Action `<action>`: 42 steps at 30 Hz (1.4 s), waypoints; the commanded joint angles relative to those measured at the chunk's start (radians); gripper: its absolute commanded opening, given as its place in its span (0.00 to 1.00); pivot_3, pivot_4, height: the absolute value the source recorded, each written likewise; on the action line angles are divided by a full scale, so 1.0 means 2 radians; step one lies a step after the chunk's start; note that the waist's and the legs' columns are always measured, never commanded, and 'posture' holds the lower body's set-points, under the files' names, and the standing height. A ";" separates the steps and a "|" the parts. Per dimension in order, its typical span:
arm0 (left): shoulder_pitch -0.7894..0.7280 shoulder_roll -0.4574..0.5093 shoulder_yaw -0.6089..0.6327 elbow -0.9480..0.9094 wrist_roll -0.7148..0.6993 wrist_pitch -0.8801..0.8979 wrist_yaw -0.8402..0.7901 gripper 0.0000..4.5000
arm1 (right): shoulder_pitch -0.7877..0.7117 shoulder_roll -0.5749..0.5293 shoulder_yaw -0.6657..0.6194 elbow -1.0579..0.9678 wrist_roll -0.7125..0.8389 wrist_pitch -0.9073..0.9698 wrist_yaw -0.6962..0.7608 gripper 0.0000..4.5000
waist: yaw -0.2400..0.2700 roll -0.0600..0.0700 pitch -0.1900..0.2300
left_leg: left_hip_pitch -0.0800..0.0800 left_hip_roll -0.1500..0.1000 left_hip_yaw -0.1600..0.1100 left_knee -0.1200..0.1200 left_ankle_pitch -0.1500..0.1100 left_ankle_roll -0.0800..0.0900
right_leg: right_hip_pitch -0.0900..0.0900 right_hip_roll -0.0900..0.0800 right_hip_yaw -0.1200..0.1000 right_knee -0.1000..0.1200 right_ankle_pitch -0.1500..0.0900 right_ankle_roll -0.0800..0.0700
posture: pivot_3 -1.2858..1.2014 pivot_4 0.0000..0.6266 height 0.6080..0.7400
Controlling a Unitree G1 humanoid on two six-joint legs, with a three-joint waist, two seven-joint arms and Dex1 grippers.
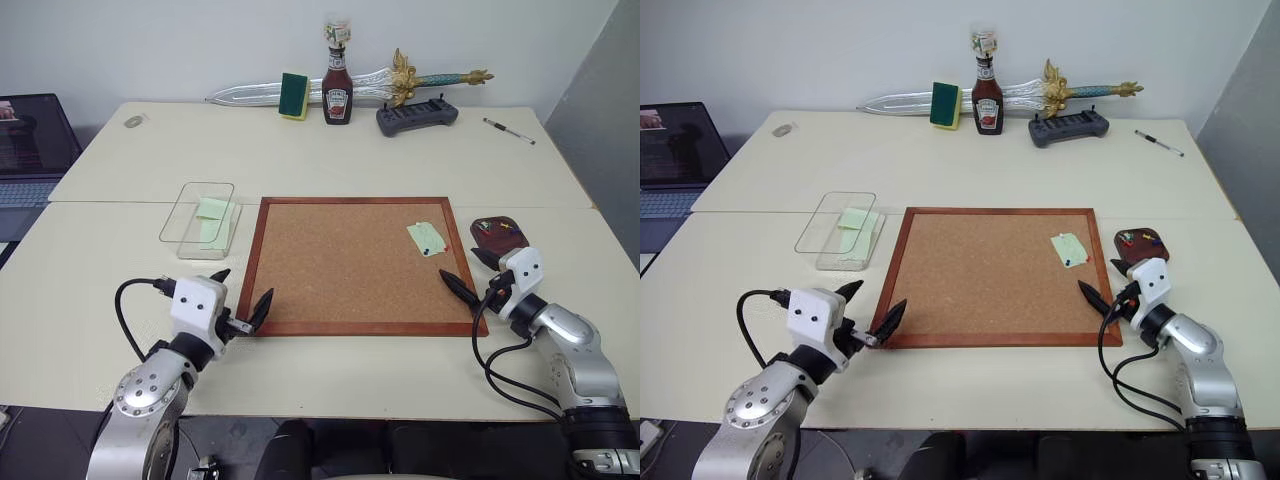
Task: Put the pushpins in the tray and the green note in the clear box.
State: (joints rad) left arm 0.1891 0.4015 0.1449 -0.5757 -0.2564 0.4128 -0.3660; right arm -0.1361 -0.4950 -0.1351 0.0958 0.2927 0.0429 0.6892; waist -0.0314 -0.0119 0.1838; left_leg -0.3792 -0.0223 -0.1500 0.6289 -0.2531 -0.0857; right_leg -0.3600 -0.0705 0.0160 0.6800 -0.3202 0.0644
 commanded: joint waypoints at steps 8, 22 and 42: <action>-0.018 0.007 0.003 -0.007 0.007 0.009 0.005 0.99 | -0.002 -0.001 -0.004 -0.022 -0.002 -0.004 -0.003 1.00 | 0.000 0.000 0.000 | 0.000 0.000 0.000 0.000 0.000 0.000 | 0.000 0.000 0.000 0.000 0.000 0.000 | 0.52 0.24 1.00; -0.083 0.021 -0.012 0.008 -0.045 0.022 -0.054 0.99 | -0.004 -0.005 -0.002 -0.056 0.000 0.017 -0.005 1.00 | 0.000 0.000 0.000 | 0.000 0.000 0.000 0.000 0.000 0.000 | 0.000 0.000 0.000 0.000 0.000 0.000 | 0.52 0.24 1.00; -0.238 0.003 -0.140 0.177 0.006 -0.020 -0.125 0.27 | 0.022 -0.003 0.001 -0.143 0.007 0.070 -0.023 1.00 | 0.000 0.000 0.000 | 0.000 0.000 0.000 0.000 0.000 0.000 | 0.000 0.000 0.000 0.000 0.000 0.000 | 0.52 0.24 1.00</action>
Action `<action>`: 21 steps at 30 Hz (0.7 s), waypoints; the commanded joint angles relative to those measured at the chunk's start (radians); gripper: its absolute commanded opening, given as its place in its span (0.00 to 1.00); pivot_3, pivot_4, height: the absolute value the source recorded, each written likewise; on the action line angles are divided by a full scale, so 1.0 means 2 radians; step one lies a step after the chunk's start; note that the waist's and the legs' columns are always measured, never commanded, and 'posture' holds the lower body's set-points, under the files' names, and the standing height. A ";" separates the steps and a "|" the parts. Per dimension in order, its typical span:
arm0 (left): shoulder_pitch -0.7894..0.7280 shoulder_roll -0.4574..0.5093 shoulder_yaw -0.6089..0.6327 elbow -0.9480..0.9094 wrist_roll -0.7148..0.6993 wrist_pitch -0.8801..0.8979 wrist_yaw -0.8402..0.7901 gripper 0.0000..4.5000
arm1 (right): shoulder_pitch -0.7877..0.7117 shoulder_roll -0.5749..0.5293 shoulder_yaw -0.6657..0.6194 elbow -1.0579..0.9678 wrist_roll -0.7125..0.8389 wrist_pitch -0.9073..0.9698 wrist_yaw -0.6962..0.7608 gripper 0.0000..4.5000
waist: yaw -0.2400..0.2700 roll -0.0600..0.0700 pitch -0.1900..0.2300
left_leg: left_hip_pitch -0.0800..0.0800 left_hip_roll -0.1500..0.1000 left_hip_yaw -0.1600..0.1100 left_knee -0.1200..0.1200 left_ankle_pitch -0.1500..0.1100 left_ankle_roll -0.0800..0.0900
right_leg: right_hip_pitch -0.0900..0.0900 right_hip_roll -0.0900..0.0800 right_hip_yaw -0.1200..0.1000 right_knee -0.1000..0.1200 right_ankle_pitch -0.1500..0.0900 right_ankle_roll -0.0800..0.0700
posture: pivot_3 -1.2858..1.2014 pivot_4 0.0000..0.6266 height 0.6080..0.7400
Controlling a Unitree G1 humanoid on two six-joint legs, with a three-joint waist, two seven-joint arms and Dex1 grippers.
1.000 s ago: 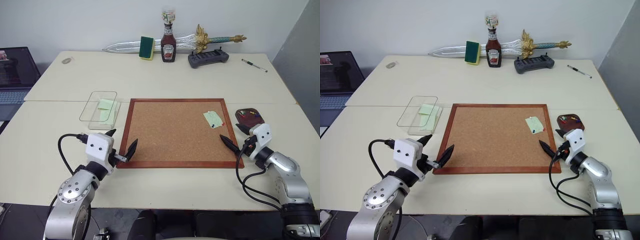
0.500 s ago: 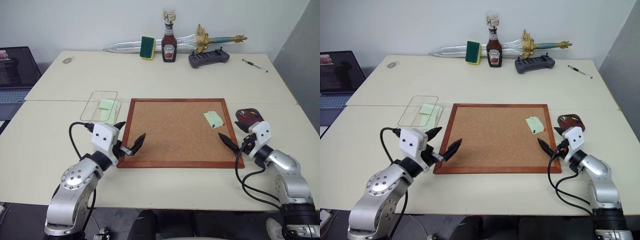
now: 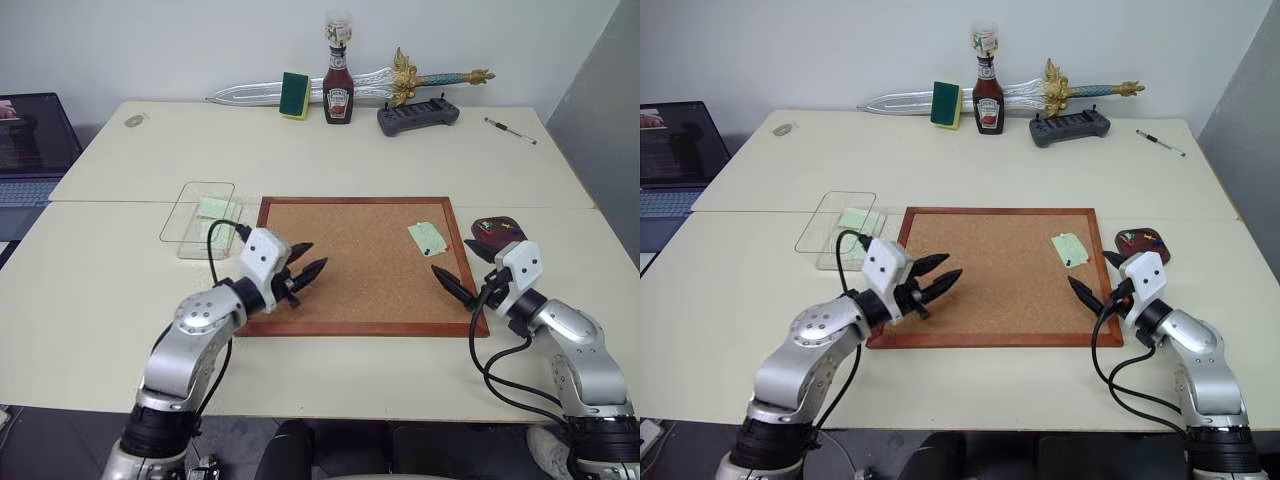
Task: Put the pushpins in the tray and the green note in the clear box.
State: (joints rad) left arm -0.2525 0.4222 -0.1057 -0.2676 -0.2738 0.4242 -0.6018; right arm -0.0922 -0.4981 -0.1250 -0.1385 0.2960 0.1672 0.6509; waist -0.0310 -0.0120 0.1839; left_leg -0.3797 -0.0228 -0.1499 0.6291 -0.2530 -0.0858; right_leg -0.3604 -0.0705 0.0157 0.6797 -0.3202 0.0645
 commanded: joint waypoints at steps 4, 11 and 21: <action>-0.035 -0.018 -0.027 0.062 0.032 -0.047 -0.008 0.10 | 0.000 -0.001 -0.003 -0.029 0.006 0.015 -0.004 1.00 | -0.001 0.000 0.000 | 0.000 0.000 0.000 0.000 0.000 0.000 | 0.000 0.000 0.000 0.000 0.000 0.000 | 0.52 0.24 1.00; -0.061 -0.042 -0.035 0.126 0.047 -0.077 -0.014 0.01 | -0.007 0.001 0.004 -0.029 0.002 0.027 -0.007 1.00 | 0.000 0.000 0.000 | 0.000 0.000 0.000 0.000 0.000 0.000 | 0.000 0.000 0.000 0.000 0.000 0.000 | 0.52 0.24 1.00; -0.094 -0.075 -0.043 0.219 0.065 -0.110 -0.017 0.01 | -0.041 0.006 0.025 -0.014 -0.009 0.044 -0.013 1.00 | -0.001 0.000 0.000 | 0.000 0.000 0.000 0.000 0.000 0.000 | 0.000 0.000 0.000 0.000 0.000 0.000 | 0.52 0.24 1.00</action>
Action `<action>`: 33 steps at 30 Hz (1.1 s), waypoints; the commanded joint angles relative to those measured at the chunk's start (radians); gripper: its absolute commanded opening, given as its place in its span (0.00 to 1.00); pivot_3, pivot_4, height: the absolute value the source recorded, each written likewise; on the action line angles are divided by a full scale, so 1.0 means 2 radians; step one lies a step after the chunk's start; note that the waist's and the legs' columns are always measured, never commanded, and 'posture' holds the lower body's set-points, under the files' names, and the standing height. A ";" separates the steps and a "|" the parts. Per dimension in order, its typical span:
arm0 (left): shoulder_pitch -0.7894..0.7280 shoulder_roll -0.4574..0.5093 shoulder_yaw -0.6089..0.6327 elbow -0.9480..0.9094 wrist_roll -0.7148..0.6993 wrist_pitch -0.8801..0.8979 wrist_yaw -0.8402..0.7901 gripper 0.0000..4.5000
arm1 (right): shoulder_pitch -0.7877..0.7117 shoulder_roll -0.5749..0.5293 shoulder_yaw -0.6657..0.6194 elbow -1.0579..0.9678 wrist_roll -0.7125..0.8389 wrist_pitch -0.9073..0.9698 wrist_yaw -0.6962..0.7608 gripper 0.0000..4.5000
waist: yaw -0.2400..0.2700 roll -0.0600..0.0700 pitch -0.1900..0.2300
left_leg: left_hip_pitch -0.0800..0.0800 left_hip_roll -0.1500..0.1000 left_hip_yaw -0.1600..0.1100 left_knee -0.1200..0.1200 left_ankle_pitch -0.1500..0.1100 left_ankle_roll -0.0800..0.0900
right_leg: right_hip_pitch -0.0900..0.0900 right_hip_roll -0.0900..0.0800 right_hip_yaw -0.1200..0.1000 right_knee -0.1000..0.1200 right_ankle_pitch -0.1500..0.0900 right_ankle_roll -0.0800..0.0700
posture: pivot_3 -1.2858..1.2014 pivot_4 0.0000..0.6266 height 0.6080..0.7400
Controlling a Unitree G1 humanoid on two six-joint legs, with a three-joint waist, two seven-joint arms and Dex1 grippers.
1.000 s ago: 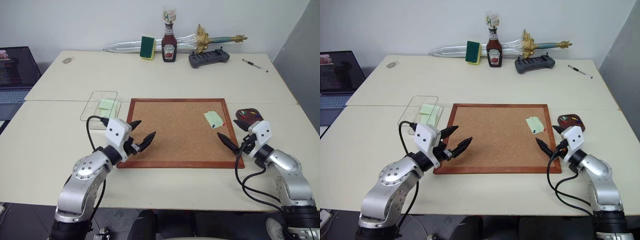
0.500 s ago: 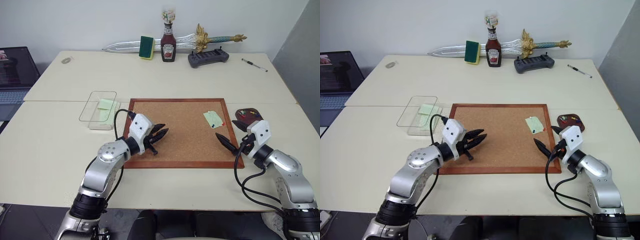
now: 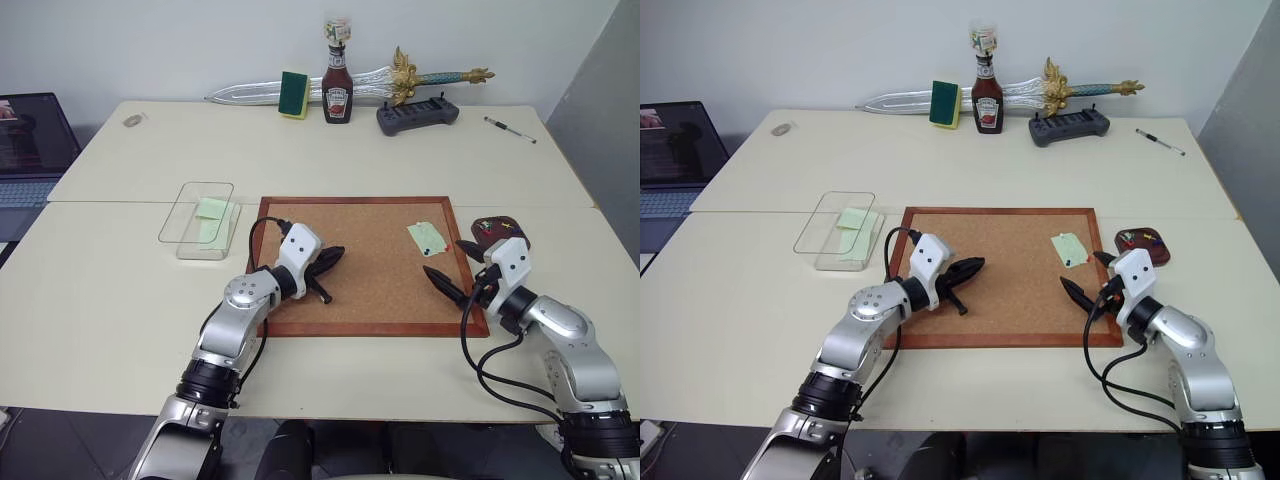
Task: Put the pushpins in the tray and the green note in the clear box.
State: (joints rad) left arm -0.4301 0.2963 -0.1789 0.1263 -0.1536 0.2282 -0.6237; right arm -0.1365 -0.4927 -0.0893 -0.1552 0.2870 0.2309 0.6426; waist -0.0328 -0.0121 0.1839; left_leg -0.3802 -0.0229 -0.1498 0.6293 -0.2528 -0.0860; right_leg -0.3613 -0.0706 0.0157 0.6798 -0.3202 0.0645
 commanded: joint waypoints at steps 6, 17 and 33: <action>0.003 -0.018 -0.022 0.049 0.014 -0.014 -0.026 0.01 | -0.084 0.011 0.023 0.018 -0.008 0.069 -0.031 1.00 | 0.000 0.000 0.000 | 0.000 0.000 0.000 0.000 0.000 0.000 | 0.000 0.000 0.000 0.000 0.000 0.000 | 0.52 0.24 1.00; 0.016 -0.017 -0.027 0.034 0.017 -0.009 -0.034 0.01 | -0.227 0.018 0.067 0.184 -0.058 0.080 -0.024 1.00 | -0.001 0.001 -0.001 | 0.000 0.000 0.000 0.000 0.000 0.000 | 0.000 0.000 0.000 0.000 0.000 0.000 | 0.52 0.24 1.00; 0.021 -0.024 -0.029 0.019 0.022 0.000 -0.036 0.00 | -0.302 0.024 0.081 0.323 -0.103 0.022 -0.005 0.51 | -0.002 0.001 -0.001 | 0.000 0.000 0.000 0.000 0.001 -0.001 | 0.000 0.000 0.000 0.000 0.000 0.000 | 0.52 0.24 1.00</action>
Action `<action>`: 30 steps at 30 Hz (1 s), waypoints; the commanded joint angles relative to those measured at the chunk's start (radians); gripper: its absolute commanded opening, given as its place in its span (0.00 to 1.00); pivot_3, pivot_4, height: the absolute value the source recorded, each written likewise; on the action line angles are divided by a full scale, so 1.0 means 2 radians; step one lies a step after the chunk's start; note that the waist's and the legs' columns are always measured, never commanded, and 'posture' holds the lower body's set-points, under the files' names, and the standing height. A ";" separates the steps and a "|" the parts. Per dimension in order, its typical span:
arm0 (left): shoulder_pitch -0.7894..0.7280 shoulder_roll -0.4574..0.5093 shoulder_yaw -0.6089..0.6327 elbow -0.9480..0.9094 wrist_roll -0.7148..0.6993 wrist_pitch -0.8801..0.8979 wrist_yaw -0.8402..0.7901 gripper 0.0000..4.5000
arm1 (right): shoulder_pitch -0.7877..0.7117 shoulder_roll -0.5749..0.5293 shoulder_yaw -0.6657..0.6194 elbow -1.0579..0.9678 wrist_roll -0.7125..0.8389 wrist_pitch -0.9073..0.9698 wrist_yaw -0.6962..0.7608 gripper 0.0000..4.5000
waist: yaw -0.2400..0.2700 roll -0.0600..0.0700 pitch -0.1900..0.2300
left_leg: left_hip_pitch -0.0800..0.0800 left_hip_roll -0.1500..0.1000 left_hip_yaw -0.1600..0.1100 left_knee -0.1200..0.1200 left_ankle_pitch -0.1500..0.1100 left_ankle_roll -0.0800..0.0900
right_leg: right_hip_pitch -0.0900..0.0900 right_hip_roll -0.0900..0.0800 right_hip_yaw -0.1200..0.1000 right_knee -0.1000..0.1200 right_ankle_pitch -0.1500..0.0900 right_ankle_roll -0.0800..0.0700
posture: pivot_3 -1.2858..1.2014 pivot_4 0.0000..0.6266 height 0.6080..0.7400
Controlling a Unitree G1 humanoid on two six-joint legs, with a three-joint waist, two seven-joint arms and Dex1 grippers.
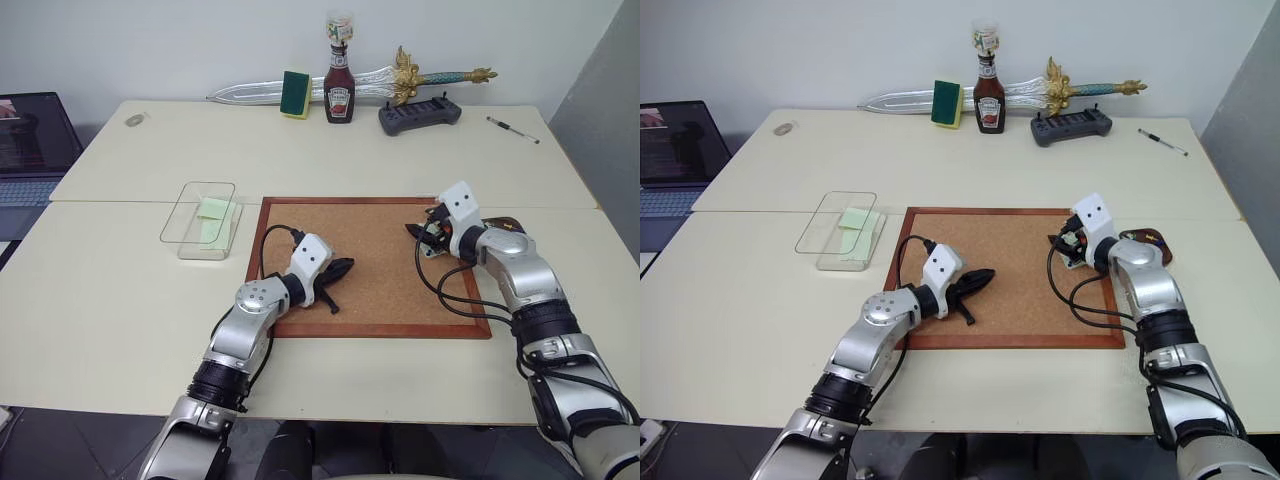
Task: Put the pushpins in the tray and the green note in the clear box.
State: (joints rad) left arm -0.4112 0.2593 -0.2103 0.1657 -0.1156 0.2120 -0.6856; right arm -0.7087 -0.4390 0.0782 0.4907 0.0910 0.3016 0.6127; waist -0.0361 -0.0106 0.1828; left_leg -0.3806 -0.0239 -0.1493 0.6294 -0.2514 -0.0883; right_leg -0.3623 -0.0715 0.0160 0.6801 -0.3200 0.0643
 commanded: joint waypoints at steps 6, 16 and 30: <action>0.013 -0.006 -0.013 -0.003 0.003 0.010 -0.007 0.00 | -0.018 -0.004 -0.005 0.003 -0.008 -0.015 0.015 0.23 | 0.000 0.000 0.000 | 0.000 0.000 0.000 0.000 0.000 0.000 | 0.000 0.000 0.000 0.000 0.000 0.000 | 0.52 0.24 1.00; 0.015 -0.005 -0.017 0.000 0.007 0.025 -0.007 0.00 | -0.013 -0.003 -0.007 -0.014 -0.004 -0.013 0.021 0.01 | -0.001 0.000 0.000 | 0.000 0.000 0.000 0.000 0.000 0.000 | 0.000 0.000 0.000 0.000 0.000 0.000 | 0.52 0.24 1.00; 0.025 -0.003 -0.034 -0.003 0.016 0.058 -0.013 0.00 | 0.008 0.013 -0.021 -0.077 0.018 0.015 0.021 0.01 | -0.003 0.001 -0.001 | 0.000 0.000 0.000 0.000 0.000 0.000 | 0.000 0.000 0.000 0.000 0.000 0.000 | 0.52 0.24 1.00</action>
State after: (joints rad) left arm -0.4004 0.2618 -0.2104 0.1277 -0.1034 0.2812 -0.6897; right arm -0.6866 -0.4201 0.0578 0.4047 0.1001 0.3230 0.6447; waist -0.0415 -0.0089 0.1817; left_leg -0.3803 -0.0237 -0.1491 0.6294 -0.2514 -0.0884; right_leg -0.3623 -0.0714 0.0162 0.6802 -0.3200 0.0643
